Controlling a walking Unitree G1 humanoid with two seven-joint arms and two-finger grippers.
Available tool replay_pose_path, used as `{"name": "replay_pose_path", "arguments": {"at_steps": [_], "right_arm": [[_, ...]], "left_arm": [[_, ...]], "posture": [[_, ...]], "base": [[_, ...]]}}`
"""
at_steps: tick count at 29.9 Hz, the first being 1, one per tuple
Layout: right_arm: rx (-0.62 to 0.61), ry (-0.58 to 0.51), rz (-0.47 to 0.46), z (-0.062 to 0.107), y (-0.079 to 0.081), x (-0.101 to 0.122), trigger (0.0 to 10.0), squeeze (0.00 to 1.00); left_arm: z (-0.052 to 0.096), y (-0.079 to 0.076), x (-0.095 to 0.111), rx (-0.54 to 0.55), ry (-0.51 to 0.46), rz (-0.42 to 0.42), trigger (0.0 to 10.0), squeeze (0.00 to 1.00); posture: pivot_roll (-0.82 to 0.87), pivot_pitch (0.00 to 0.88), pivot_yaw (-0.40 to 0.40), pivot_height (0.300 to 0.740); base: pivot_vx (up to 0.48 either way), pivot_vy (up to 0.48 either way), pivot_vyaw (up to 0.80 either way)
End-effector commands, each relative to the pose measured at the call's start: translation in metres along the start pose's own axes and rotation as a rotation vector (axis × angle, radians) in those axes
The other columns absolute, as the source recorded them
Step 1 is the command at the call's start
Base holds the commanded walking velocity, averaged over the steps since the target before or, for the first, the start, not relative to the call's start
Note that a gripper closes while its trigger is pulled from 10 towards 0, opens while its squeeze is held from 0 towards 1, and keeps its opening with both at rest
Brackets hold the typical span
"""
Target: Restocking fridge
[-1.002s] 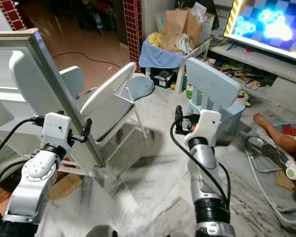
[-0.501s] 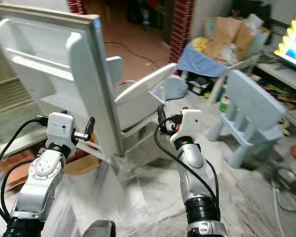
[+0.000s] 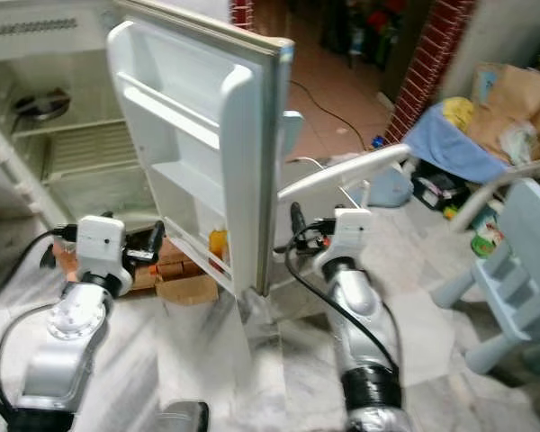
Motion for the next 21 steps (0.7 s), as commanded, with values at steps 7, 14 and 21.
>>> {"name": "replay_pose_path", "arguments": {"at_steps": [7,14,21], "right_arm": [[-0.037,0.024,0.010,0.007,-0.010,-0.007,10.0,0.00],[-0.041,-0.007,0.025,-0.002,-0.012,0.002,10.0,0.00],[-0.042,-0.047,0.028,-0.022,-0.018,0.016,10.0,0.00]], "left_arm": [[0.003,-0.011,-0.001,-0.036,-0.002,0.032,10.0,0.00],[0.007,-0.011,-0.006,-0.031,0.055,0.088,10.0,0.00],[0.012,-0.011,-0.014,-0.023,0.113,0.102,10.0,0.00]], "posture": [[0.14,0.000,-0.049,0.740],[0.14,0.000,-0.042,0.740],[0.16,0.000,-0.054,0.740]], "base": [[0.151,0.000,0.39],[0.000,0.000,0.00],[0.000,0.000,0.00]]}}
Point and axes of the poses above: a point about 5 cm out from each wrist's last joint towards the gripper, its own z axis pointing back from the gripper into the wrist, its own x axis along the axis of the wrist's last joint, y = z × x, the point moved 1 cm from there along -z, pointing out of the wrist towards the gripper, and after that the axes turned 15 degrees about z, right-handed, at the moved point
